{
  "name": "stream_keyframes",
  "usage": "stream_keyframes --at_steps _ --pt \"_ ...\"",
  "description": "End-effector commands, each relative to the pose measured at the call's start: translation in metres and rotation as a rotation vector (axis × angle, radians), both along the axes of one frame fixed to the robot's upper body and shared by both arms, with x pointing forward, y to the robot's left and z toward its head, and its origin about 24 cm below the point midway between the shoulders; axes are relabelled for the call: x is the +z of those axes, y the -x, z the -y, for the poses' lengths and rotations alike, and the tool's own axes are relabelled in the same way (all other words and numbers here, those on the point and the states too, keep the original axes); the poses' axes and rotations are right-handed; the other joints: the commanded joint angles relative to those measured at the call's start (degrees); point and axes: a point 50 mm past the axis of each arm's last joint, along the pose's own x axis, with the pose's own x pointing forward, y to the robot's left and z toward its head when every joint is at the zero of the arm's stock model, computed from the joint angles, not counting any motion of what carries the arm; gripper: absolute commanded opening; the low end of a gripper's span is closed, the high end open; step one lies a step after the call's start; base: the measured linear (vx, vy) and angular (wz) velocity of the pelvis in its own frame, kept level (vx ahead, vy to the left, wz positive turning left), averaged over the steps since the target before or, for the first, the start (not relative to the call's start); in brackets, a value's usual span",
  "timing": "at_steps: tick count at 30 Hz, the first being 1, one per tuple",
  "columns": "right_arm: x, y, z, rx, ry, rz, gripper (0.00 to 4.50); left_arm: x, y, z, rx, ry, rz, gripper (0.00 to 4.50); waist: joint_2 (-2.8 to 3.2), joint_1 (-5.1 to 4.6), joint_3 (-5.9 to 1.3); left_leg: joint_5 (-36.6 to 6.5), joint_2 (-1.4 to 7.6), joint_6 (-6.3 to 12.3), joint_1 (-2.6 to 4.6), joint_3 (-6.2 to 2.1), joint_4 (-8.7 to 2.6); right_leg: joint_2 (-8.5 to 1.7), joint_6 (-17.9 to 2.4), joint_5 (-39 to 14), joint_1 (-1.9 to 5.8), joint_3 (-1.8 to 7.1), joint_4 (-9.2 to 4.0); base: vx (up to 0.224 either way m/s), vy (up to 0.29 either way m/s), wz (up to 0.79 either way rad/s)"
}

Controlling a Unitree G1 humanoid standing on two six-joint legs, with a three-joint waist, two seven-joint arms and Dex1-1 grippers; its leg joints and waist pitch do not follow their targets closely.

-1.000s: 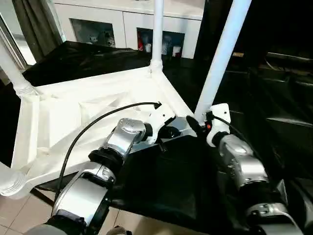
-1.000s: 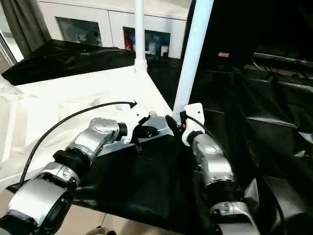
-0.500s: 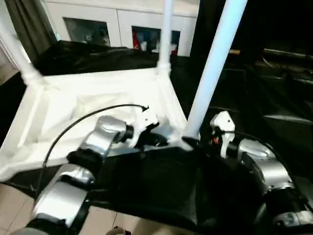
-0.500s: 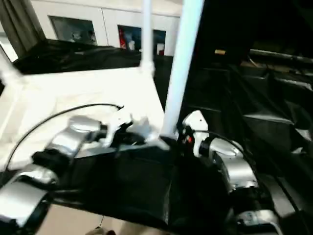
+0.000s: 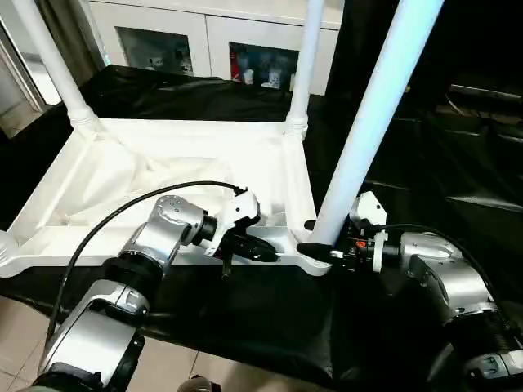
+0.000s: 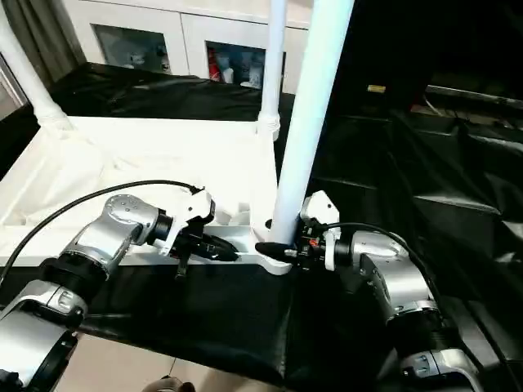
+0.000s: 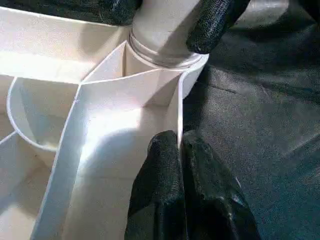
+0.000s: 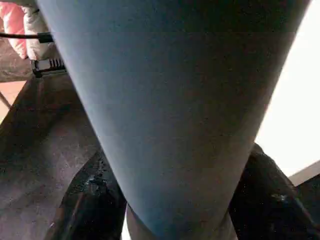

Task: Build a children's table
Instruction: Rotate leg to tighten

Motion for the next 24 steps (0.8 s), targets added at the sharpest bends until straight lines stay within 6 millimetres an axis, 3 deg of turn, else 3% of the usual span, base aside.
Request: stream_keyframes --at_steps 1,3,7,9,14,16,21,22,24 --pt "-0.005 0.005 -0.008 0.020 -0.004 -0.023 2.18 -0.004 -0.003 0.003 0.054 -0.028 0.016 0.00 -0.21 -0.01 -3.08 -11.00 2.99 3.39 0.89 -1.25 -3.99 -3.72 -15.83 -5.45 2.19 2.71 -4.01 0.000 0.000 0.00" --pt "-0.010 0.003 -0.010 -0.038 0.008 -0.035 2.11 -0.004 -0.007 0.006 0.109 -0.030 0.037 0.00 -0.14 0.05 -3.03 -11.65 2.97 3.14 1.00 -1.28 -4.04 -3.75 -15.52 -6.50 2.11 2.75 -4.19 0.000 0.000 0.00" --pt "-0.028 -0.005 -0.018 -0.268 0.051 -0.041 2.01 -0.001 -0.022 0.017 0.292 -0.022 0.096 0.00 -0.36 -0.19 -2.62 -16.48 2.80 0.28 1.41 -1.57 -4.51 -4.00 -13.10 -16.12 1.66 2.89 -5.23 0.000 0.000 0.00" --pt "-0.035 -0.009 -0.021 -0.385 0.055 -0.055 2.00 0.000 -0.027 0.023 0.366 -0.016 0.116 0.00 -0.26 -0.68 -2.61 -17.60 2.79 -1.11 1.42 -1.77 -4.73 -3.94 -11.98 -18.13 1.41 2.91 -5.38 0.000 0.000 0.00" --pt "-0.045 -0.022 -0.036 -0.745 0.034 -0.130 1.98 0.002 -0.035 0.051 0.518 0.009 0.161 0.00 -0.38 -1.24 -2.62 -17.85 2.58 -0.97 1.35 -1.82 -4.77 -3.84 -10.74 -18.64 1.24 2.97 -5.75 0.000 0.000 0.00" --pt "-0.044 -0.024 -0.042 -0.767 0.027 -0.112 1.98 0.002 -0.033 0.061 0.503 0.022 0.160 0.00 0.04 -1.03 -2.90 -16.74 2.53 -0.57 1.36 -1.72 -4.61 -3.89 -10.79 -16.55 1.37 3.03 -5.64 0.000 0.000 0.00" --pt "-0.036 -0.025 -0.052 -0.679 -0.009 -0.067 1.98 0.002 -0.030 0.068 0.449 0.032 0.161 0.00 -0.09 -1.04 -2.96 -15.11 2.59 0.44 1.04 -1.63 -4.61 -3.68 -11.59 -11.47 1.69 2.97 -5.21 0.000 0.000 0.00" --pt "-0.035 -0.025 -0.053 -0.668 -0.006 -0.055 2.33 0.002 -0.030 0.068 0.440 0.028 0.164 0.00 -0.11 -1.04 -2.97 -15.03 2.55 0.68 0.97 -1.61 -4.57 -3.73 -11.88 -11.11 1.79 2.95 -5.17 0.000 0.000 0.00" --pt "-0.032 -0.025 -0.051 -0.645 -0.030 -0.058 2.54 0.001 -0.028 0.066 0.408 0.022 0.156 0.00 -0.35 -1.08 -2.92 -15.34 2.55 0.84 0.93 -1.60 -4.61 -3.74 -11.79 -11.78 1.84 2.94 -5.25 0.000 0.000 0.00"
